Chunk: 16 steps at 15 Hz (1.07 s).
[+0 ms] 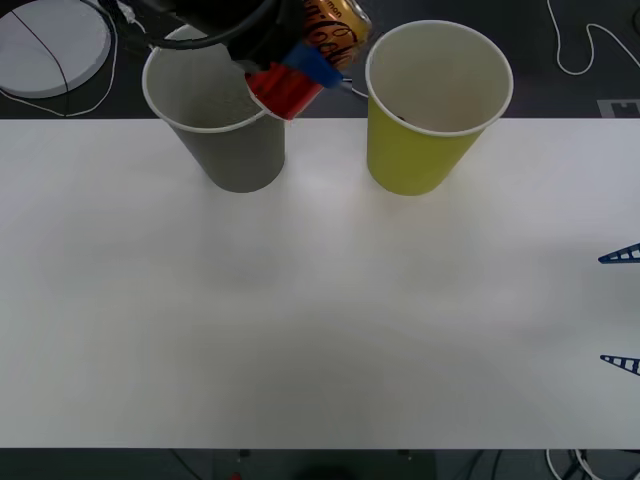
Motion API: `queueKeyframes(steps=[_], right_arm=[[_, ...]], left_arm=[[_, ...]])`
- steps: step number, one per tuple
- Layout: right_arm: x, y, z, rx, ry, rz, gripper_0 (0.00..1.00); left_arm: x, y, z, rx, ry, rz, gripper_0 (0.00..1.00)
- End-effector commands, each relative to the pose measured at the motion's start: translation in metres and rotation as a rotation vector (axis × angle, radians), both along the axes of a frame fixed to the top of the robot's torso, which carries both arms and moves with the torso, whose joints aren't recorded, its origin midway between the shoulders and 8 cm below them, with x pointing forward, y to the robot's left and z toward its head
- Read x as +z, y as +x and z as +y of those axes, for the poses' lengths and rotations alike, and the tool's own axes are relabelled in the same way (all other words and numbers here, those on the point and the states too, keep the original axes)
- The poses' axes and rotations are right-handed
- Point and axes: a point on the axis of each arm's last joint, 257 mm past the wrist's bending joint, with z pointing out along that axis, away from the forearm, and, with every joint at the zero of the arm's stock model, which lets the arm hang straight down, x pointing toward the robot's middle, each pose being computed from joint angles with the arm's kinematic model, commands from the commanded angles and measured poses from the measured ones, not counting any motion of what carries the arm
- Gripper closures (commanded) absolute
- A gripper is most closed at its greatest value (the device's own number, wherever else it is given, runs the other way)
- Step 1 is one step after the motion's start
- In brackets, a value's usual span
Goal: Put the can into the green bin and the plastic bottle into the gray bin
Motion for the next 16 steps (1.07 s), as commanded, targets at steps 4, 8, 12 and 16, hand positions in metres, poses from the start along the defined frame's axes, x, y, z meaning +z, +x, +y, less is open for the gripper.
queueKeyframes(steps=[4,8,12,16], right_arm=[[0.000,0.000,0.000,0.000,0.000,0.000,0.00],[0.000,0.000,0.000,0.000,0.000,0.000,0.00],[0.000,0.000,0.000,0.000,0.000,0.000,0.00],[0.000,0.000,0.000,0.000,0.000,0.000,0.00]], left_arm=[[0.019,0.033,-0.073,0.007,-0.033,-0.024,1.00],[0.028,0.053,-0.122,0.023,-0.082,-0.029,1.00],[0.028,0.075,-0.162,0.053,-0.133,-0.050,1.00],[0.020,0.090,-0.188,0.071,-0.183,-0.050,1.00]])
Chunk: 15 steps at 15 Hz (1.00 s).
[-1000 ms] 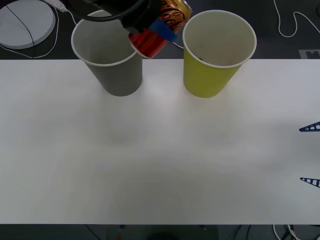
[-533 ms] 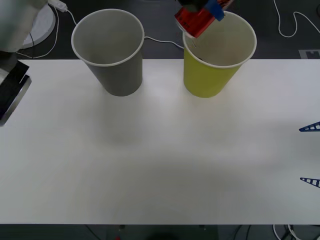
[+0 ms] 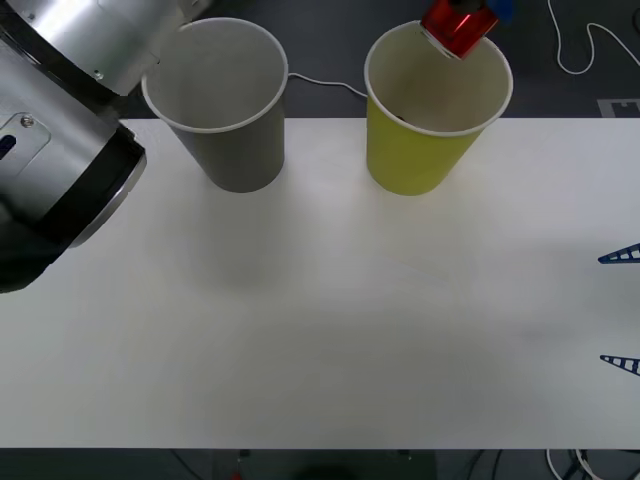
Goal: Put the can into the green bin and the plastic bottle into the gray bin
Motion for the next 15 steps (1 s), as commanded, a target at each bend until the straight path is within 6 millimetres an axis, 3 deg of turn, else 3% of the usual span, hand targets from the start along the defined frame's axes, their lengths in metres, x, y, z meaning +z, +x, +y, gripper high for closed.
queueKeyframes(steps=[1,12,13,15], right_arm=[[0.000,0.000,0.000,0.000,0.000,0.000,0.00],[0.000,0.000,0.000,0.000,0.000,0.000,0.00],[0.000,0.000,0.000,0.000,0.000,0.000,0.00],[0.000,0.000,0.000,0.000,0.000,0.000,0.00]], left_arm=[[-0.006,0.008,-0.010,0.001,-0.008,-0.015,1.00],[-0.017,0.016,-0.010,0.021,0.014,-0.031,0.99],[-0.018,0.016,-0.010,0.022,0.015,-0.030,0.91],[-0.018,0.016,-0.010,0.022,0.015,-0.030,0.00]])
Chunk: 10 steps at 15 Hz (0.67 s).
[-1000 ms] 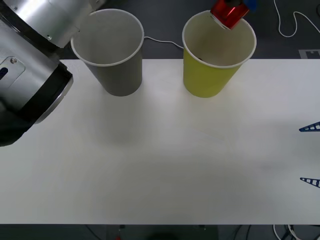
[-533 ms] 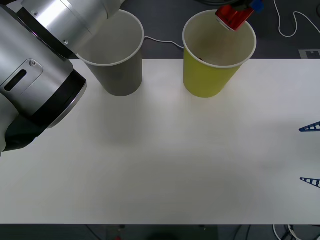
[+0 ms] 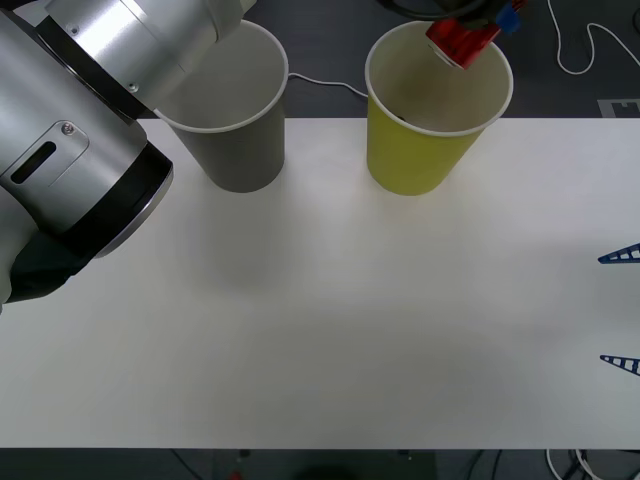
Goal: Put the can into the green bin and the plastic bottle into the gray bin
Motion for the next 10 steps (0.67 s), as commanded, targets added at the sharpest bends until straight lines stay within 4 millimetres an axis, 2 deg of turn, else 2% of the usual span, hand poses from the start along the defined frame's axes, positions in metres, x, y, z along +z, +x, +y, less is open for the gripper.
queueKeyframes(steps=[1,6,8,10], right_arm=[[0.000,0.000,0.000,0.000,0.000,0.000,0.00],[0.000,0.000,0.000,0.000,0.000,0.000,0.00],[0.000,0.000,0.000,0.000,0.000,0.000,0.00],[0.000,0.000,0.000,0.000,0.000,0.000,0.00]], left_arm=[[0.000,0.000,0.000,0.000,-0.002,0.001,0.00],[0.002,-0.004,0.002,-0.011,-0.002,0.014,0.00],[0.010,-0.012,0.015,-0.024,0.024,0.022,0.00],[0.022,-0.017,0.036,-0.028,0.037,0.041,0.00]])
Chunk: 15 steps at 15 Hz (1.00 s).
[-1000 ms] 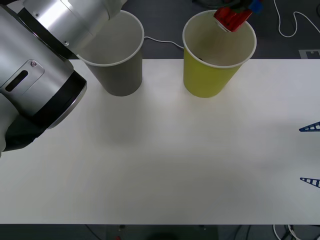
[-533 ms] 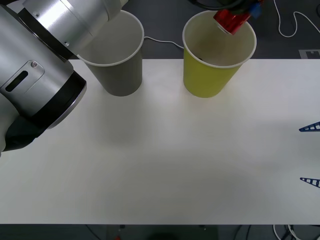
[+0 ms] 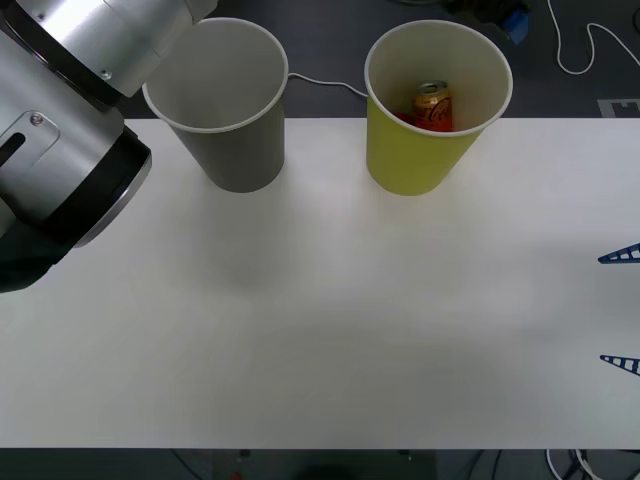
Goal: Put the can into the green bin and the plastic bottle into the gray bin
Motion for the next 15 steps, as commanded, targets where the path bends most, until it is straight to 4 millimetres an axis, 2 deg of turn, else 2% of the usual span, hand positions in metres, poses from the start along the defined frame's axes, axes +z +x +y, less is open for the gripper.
queueKeyframes(steps=[1,4,8,11,15], right_arm=[[0.000,0.000,0.000,0.000,0.000,0.000,0.00],[0.000,0.000,0.000,0.000,0.000,0.000,0.00],[0.000,0.000,0.000,0.000,0.000,0.000,0.00],[0.000,0.000,0.000,0.000,0.000,0.000,0.00],[0.000,0.000,0.000,0.000,0.000,0.000,0.00]], left_arm=[[0.016,-0.007,0.032,-0.010,-0.002,0.038,0.00],[0.023,-0.002,0.097,-0.003,-0.040,0.066,0.00],[0.019,0.002,0.188,0.027,-0.029,0.079,0.00],[0.021,0.004,0.246,0.056,-0.032,0.086,0.00],[0.009,-0.023,0.306,-0.019,-0.010,0.055,0.00]])
